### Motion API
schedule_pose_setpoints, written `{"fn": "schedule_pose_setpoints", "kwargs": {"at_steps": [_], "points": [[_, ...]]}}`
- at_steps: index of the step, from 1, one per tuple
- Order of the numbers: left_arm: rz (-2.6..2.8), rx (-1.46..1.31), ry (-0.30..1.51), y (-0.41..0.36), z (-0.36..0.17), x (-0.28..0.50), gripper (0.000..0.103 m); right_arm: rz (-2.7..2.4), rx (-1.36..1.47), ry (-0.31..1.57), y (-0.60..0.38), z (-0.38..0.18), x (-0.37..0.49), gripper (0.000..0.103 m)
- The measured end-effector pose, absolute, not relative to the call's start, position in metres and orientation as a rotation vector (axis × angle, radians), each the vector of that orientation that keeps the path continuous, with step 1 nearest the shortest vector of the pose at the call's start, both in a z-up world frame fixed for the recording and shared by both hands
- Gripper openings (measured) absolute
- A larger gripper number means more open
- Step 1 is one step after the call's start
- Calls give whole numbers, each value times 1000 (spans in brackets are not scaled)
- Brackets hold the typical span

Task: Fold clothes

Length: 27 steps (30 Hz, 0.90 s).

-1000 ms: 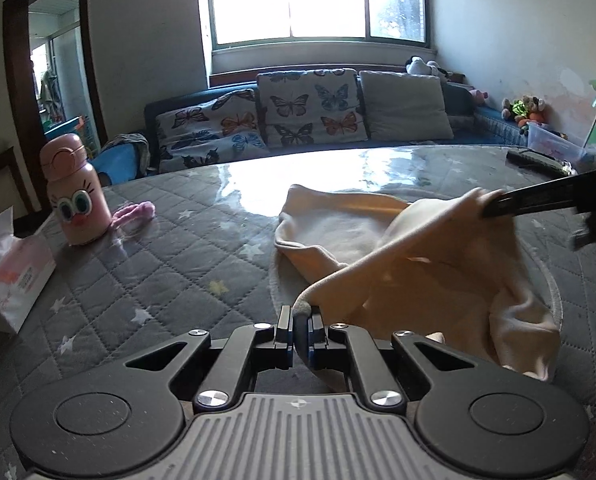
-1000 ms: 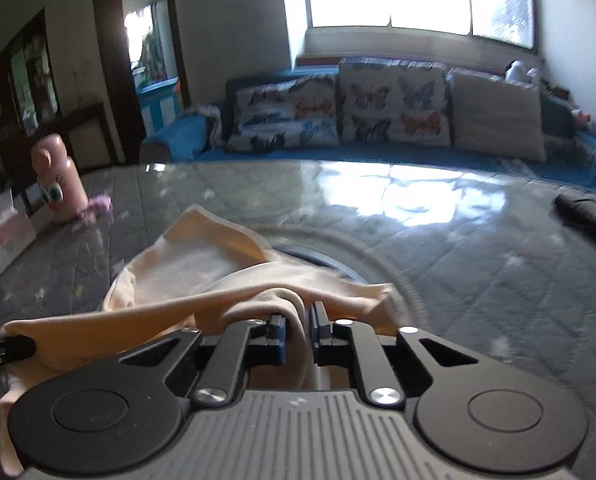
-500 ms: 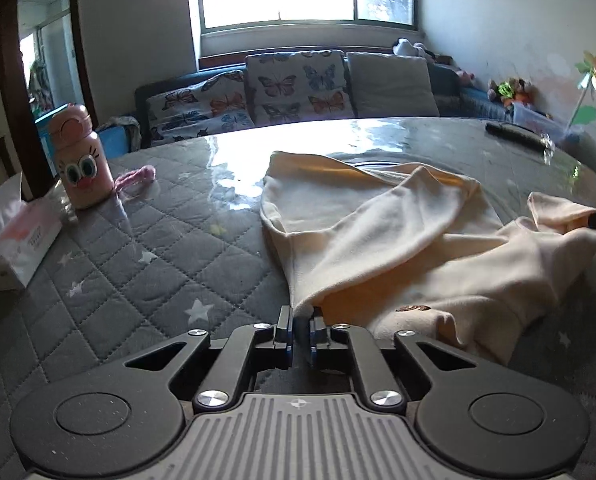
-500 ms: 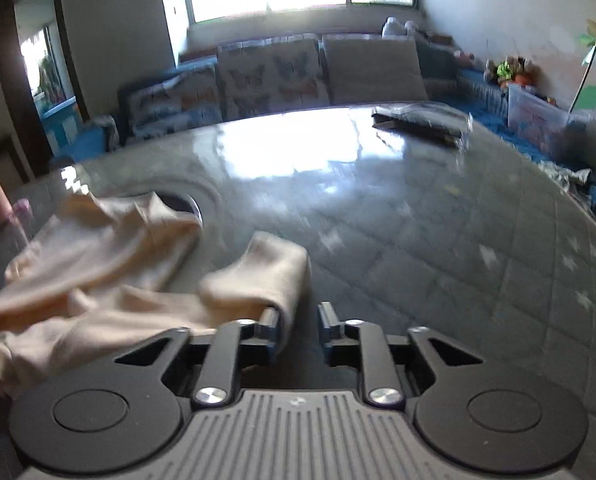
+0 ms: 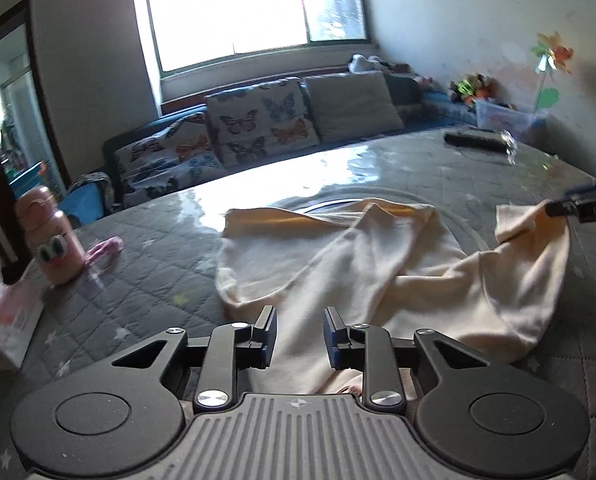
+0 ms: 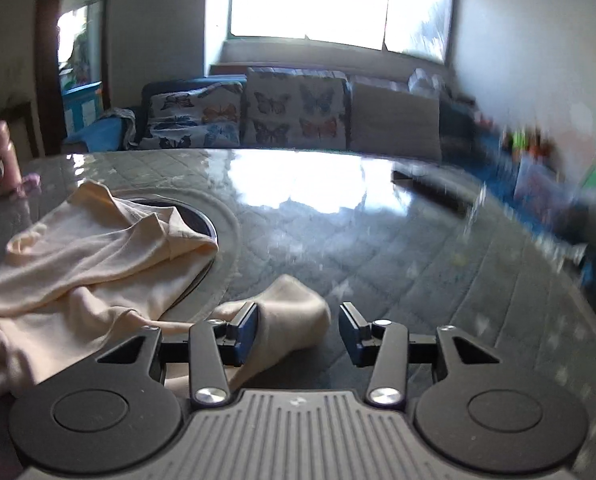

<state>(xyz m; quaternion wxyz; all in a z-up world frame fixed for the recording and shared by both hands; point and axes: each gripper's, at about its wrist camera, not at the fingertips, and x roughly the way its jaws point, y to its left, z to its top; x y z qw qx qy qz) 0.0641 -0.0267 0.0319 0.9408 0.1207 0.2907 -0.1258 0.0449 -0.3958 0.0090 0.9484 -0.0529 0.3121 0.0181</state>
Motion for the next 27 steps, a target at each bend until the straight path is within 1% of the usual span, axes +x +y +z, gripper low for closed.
{"fn": "schedule_pose_setpoints", "kwargs": {"at_steps": [1,4,7,10,16,18,20,21,22,23,25,26,27], "points": [[-269,250,597,-32,30,69,28,37,-132,620,-392,10,44,50],[-307,257,613,-48,25,85,28,87,-125,629,-388,11,46,50],[-345,267,635,-66,17,101,28,126,-136,664,-382,4,52,48],[-366,282,651,-81,10,115,28,145,-134,701,-380,-6,60,42],[-395,320,687,-101,-5,139,28,159,-132,759,-383,-28,70,39],[-389,315,706,-102,-12,148,28,162,-140,762,-383,-32,71,35],[-389,314,723,-102,-16,154,28,154,-144,751,-385,-34,69,23],[-390,315,731,-103,-18,156,27,148,-141,747,-387,-34,69,19],[-391,317,732,-103,-20,157,24,141,-136,743,-388,-33,69,13],[-390,318,729,-103,-21,157,17,132,-125,737,-391,-32,68,7],[-381,310,721,-102,-20,157,8,103,-90,720,-400,-27,69,4],[-378,301,713,-100,-18,157,5,92,-78,713,-404,-26,68,4],[-371,290,702,-97,-15,155,4,77,-60,702,-408,-23,67,4]]}}
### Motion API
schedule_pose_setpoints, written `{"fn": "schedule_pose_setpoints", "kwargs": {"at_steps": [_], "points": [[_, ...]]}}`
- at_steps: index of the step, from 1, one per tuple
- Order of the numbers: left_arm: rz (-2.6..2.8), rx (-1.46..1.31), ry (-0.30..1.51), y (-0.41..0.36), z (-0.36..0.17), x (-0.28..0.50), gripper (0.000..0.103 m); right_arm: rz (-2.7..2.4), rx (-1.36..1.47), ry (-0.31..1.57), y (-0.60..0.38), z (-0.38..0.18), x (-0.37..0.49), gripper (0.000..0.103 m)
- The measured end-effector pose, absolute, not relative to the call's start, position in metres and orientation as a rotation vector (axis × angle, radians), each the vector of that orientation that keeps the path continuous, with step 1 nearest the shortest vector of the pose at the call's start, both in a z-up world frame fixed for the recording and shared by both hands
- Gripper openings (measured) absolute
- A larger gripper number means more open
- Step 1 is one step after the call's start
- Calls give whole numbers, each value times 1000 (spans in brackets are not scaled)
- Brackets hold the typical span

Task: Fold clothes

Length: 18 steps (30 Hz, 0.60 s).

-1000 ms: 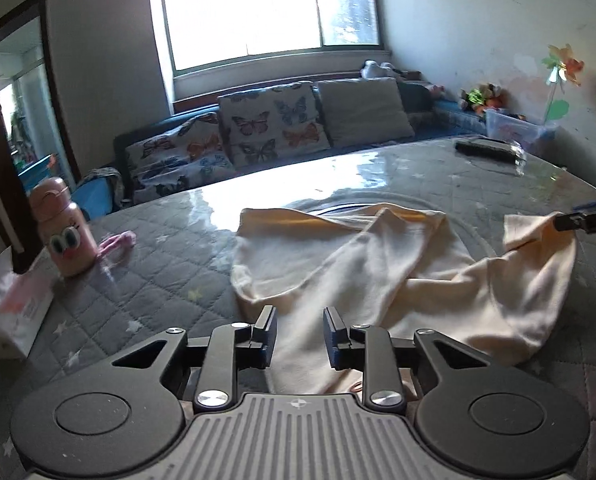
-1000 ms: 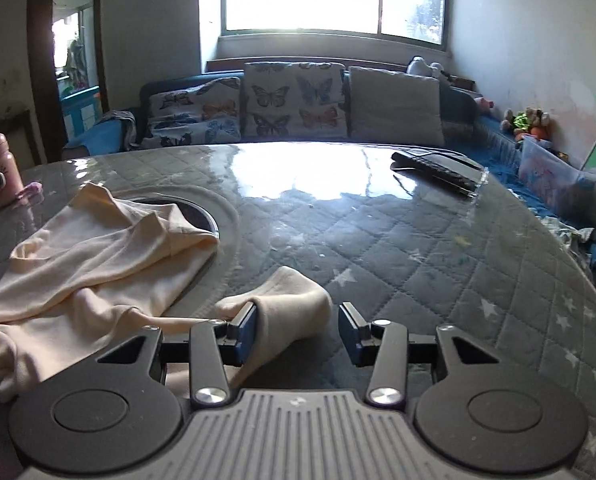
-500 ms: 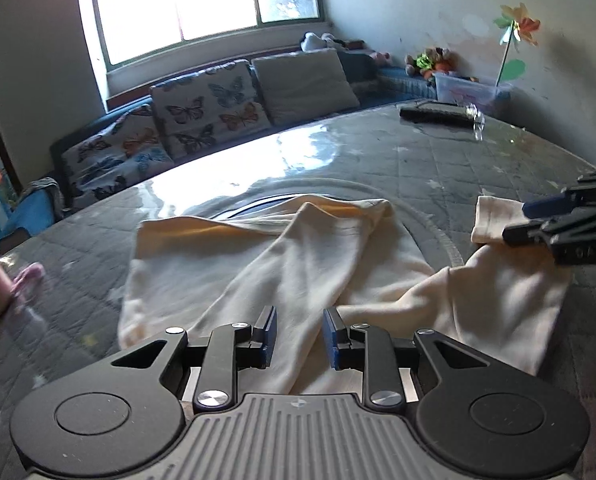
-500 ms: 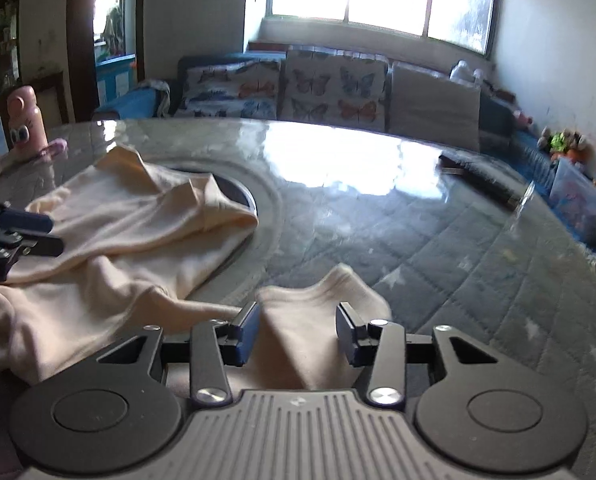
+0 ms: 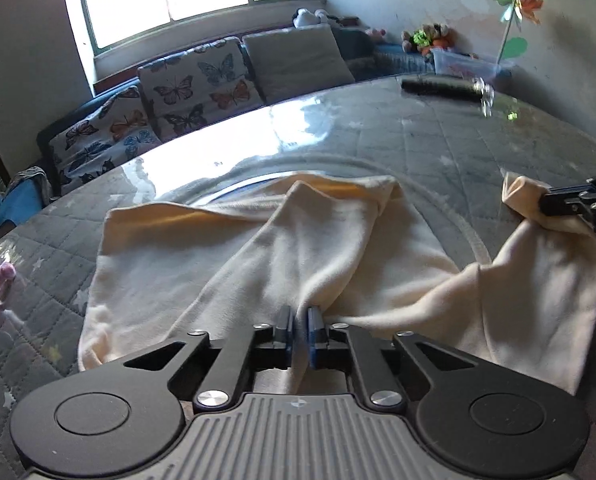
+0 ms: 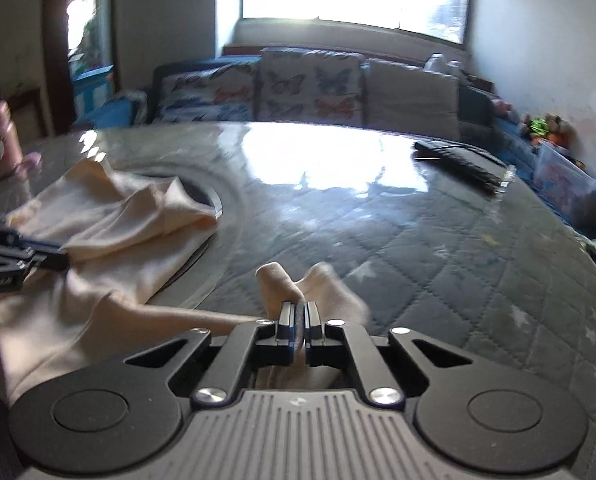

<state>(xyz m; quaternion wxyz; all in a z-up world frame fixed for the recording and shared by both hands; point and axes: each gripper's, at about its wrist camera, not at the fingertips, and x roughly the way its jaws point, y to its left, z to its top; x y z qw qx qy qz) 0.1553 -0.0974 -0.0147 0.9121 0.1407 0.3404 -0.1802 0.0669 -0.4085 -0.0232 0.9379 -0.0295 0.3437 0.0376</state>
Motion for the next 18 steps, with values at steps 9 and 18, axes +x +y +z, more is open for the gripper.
{"fn": "schedule_pose_setpoints", "kwargs": {"at_steps": [9,18], "points": [[-210,124,565,-32,30,134,3,-113,82,635,-464,-9,48,3],[101,-106,572,79,29,95,2,-205,231,717,-501,-38,31,4]]}}
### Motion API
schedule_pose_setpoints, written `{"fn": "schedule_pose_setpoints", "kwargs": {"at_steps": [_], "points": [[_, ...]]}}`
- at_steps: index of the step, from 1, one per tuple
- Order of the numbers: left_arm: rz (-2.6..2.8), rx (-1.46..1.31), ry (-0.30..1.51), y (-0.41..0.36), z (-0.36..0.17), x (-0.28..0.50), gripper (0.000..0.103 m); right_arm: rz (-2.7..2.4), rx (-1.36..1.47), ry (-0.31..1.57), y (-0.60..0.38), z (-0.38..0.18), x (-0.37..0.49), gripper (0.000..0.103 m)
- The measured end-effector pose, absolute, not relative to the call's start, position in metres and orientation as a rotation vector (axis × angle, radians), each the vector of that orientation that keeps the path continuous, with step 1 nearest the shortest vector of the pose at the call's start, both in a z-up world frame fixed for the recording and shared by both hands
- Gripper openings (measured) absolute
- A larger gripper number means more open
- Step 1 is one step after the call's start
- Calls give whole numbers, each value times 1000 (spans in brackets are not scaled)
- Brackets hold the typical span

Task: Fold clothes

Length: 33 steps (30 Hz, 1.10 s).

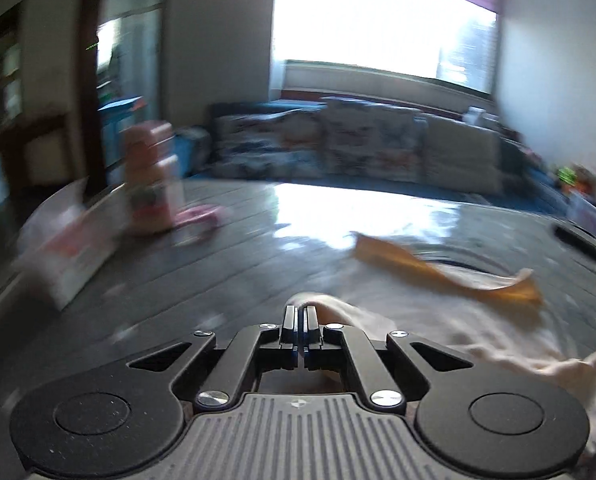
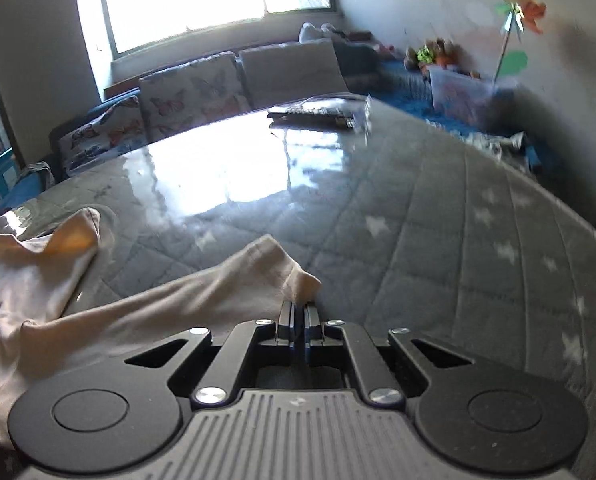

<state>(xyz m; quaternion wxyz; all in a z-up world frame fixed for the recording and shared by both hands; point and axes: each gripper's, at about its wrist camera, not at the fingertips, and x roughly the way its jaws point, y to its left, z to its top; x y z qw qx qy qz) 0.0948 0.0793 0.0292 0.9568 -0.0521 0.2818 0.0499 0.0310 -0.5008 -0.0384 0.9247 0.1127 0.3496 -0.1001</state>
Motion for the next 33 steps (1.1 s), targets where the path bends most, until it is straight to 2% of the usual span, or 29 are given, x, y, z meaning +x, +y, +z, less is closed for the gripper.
{"fn": "schedule_pose_setpoints", "kwargs": {"at_steps": [8,13,19,21,23,25,28,33], "points": [[263,-219,609,141,10,67,2,-231,191,686,-494,-32,31,11],[278,-247,636,151,1,56,3,-256,135,652,-488,-25,34,11],[238,-157,646,139,0,52,5,-172,105,692,-470,-32,48,12],[215,-82,626,130,3,50,9,-147,109,704,-465,-35,52,12],[190,-9,605,121,6,48,29,-130,89,717,-459,-37,54,12],[159,38,588,113,8,46,36,-119,77,726,-455,-39,56,15],[94,98,574,99,9,46,41,-112,57,729,-450,-39,58,22],[-5,147,586,79,1,60,41,-83,35,734,-443,-38,59,35]]}}
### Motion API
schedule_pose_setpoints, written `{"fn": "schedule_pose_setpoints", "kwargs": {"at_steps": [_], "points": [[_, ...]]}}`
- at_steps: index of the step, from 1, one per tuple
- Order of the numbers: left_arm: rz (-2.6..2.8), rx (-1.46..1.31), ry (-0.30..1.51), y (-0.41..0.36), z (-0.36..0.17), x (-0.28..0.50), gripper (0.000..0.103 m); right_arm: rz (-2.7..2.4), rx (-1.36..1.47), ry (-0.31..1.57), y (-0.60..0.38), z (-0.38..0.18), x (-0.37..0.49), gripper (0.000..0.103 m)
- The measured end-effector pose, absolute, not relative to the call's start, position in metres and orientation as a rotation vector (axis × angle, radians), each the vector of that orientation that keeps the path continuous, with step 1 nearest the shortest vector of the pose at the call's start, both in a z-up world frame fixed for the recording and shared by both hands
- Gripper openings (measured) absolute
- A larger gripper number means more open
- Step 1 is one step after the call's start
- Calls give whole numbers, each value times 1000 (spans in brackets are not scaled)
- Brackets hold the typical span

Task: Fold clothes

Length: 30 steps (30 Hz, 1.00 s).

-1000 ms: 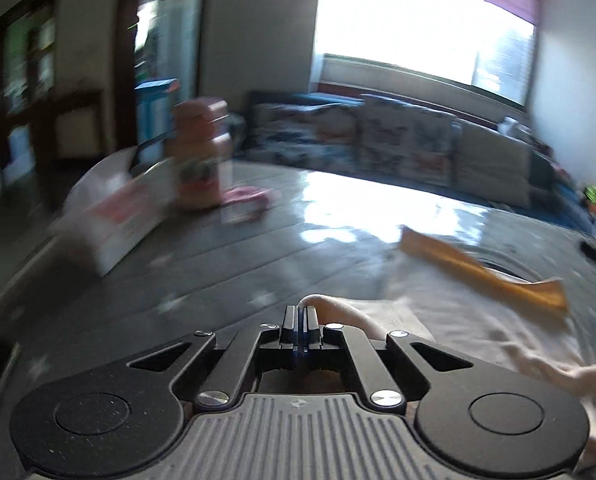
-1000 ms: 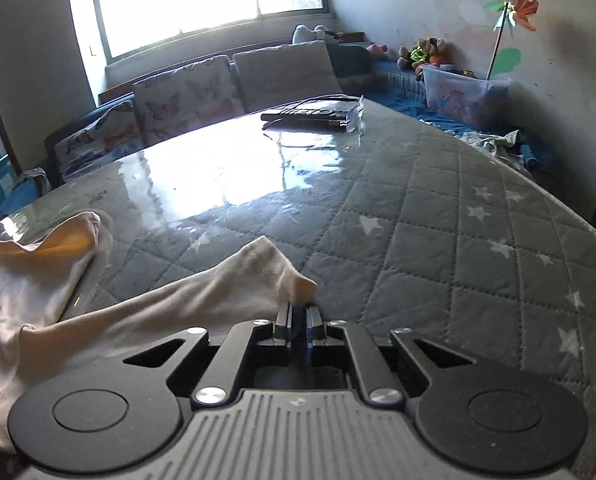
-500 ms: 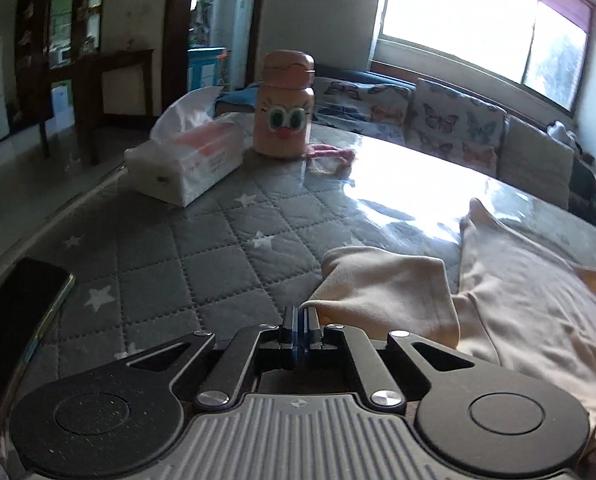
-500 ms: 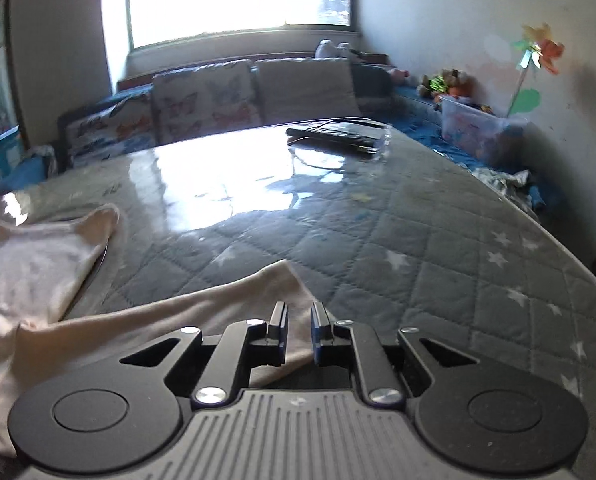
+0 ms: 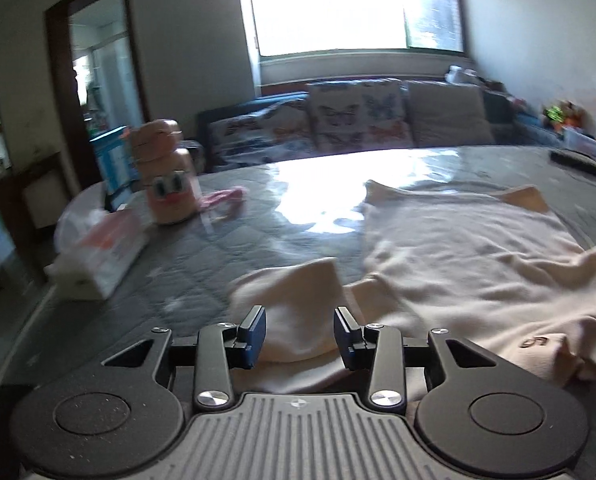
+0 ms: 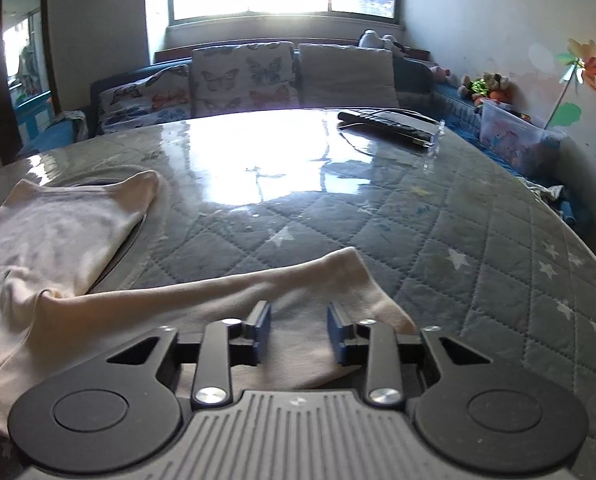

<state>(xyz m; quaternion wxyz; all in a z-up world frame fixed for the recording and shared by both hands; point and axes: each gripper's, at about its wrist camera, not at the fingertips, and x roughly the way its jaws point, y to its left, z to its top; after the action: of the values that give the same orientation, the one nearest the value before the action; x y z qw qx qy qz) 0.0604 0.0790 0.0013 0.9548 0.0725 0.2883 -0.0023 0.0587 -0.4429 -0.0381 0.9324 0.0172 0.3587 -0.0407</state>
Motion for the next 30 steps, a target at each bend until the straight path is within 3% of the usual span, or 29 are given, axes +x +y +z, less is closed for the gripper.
{"fn": "schedule_pose_setpoints", "kwargs": {"at_steps": [9,11,13,23,30], "points": [[-58,142,669,70,-19,92,38,-86,22,734,-441,-40,65,43],[-63,130,671,73,-19,95,18,-88,21,733,-442,-41,66,44],[-49,133,657,75,-17,96,5,-91,22,731,-442,-42,67,45],[266,11,569,153,11,114,4,-98,11,723,-439,-42,68,45],[462,-95,628,215,0,121,4,-106,0,719,-438,-42,70,49]]}}
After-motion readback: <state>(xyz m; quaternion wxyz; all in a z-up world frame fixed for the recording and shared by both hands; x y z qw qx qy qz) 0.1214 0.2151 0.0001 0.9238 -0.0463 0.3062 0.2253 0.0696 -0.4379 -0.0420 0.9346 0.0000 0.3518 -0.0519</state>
